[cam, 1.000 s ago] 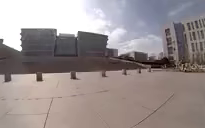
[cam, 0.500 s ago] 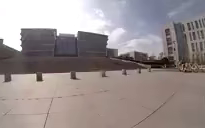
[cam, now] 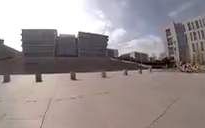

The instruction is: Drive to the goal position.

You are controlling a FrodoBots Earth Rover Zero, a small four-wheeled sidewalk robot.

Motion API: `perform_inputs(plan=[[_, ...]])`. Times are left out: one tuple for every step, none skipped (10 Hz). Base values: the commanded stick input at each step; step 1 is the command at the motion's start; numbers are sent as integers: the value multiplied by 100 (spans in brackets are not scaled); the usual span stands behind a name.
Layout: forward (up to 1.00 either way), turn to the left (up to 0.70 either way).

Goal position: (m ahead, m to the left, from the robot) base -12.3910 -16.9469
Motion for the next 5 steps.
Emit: perform_inputs(plan=[[53,0],[0,0],[0,0],[0,0],[0,0]])
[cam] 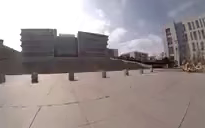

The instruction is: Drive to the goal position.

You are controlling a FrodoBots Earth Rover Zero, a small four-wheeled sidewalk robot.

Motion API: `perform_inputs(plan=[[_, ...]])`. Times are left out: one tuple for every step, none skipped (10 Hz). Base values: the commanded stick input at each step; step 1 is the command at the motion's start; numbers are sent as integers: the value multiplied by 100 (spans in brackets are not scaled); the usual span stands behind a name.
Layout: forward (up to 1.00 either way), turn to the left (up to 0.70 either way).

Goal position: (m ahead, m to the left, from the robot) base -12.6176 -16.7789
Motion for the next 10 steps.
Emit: perform_inputs(plan=[[0,0],[0,0],[0,0],[0,0],[0,0],[1,0],[4,0],[4,0],[4,0],[5,0]])
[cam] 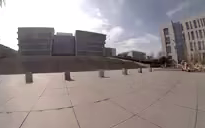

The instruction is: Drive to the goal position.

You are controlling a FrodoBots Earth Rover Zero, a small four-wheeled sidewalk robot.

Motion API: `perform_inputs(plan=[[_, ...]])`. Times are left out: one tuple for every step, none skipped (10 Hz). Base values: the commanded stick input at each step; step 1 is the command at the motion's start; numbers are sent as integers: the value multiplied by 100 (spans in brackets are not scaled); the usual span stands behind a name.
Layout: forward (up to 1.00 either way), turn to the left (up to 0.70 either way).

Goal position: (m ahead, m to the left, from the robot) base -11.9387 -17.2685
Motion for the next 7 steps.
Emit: perform_inputs(plan=[[5,0],[5,0],[5,0],[7,0],[17,0],[43,0],[70,-4]])
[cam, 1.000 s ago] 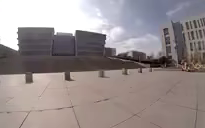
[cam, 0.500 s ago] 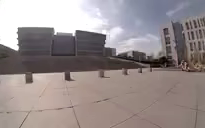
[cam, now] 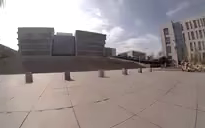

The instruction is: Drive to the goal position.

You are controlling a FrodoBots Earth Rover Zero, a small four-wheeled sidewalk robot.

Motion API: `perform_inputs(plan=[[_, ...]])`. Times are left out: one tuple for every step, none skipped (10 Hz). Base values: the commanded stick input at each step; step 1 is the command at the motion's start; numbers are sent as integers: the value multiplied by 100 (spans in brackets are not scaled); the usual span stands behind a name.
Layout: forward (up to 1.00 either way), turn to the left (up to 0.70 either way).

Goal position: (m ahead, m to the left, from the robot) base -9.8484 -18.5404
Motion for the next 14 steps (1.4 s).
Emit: perform_inputs(plan=[[70,-20],[70,-35],[70,-35],[70,-35],[70,-33],[70,-13],[70,0],[70,0],[70,0],[70,0],[70,0],[70,0],[70,0],[70,0]])
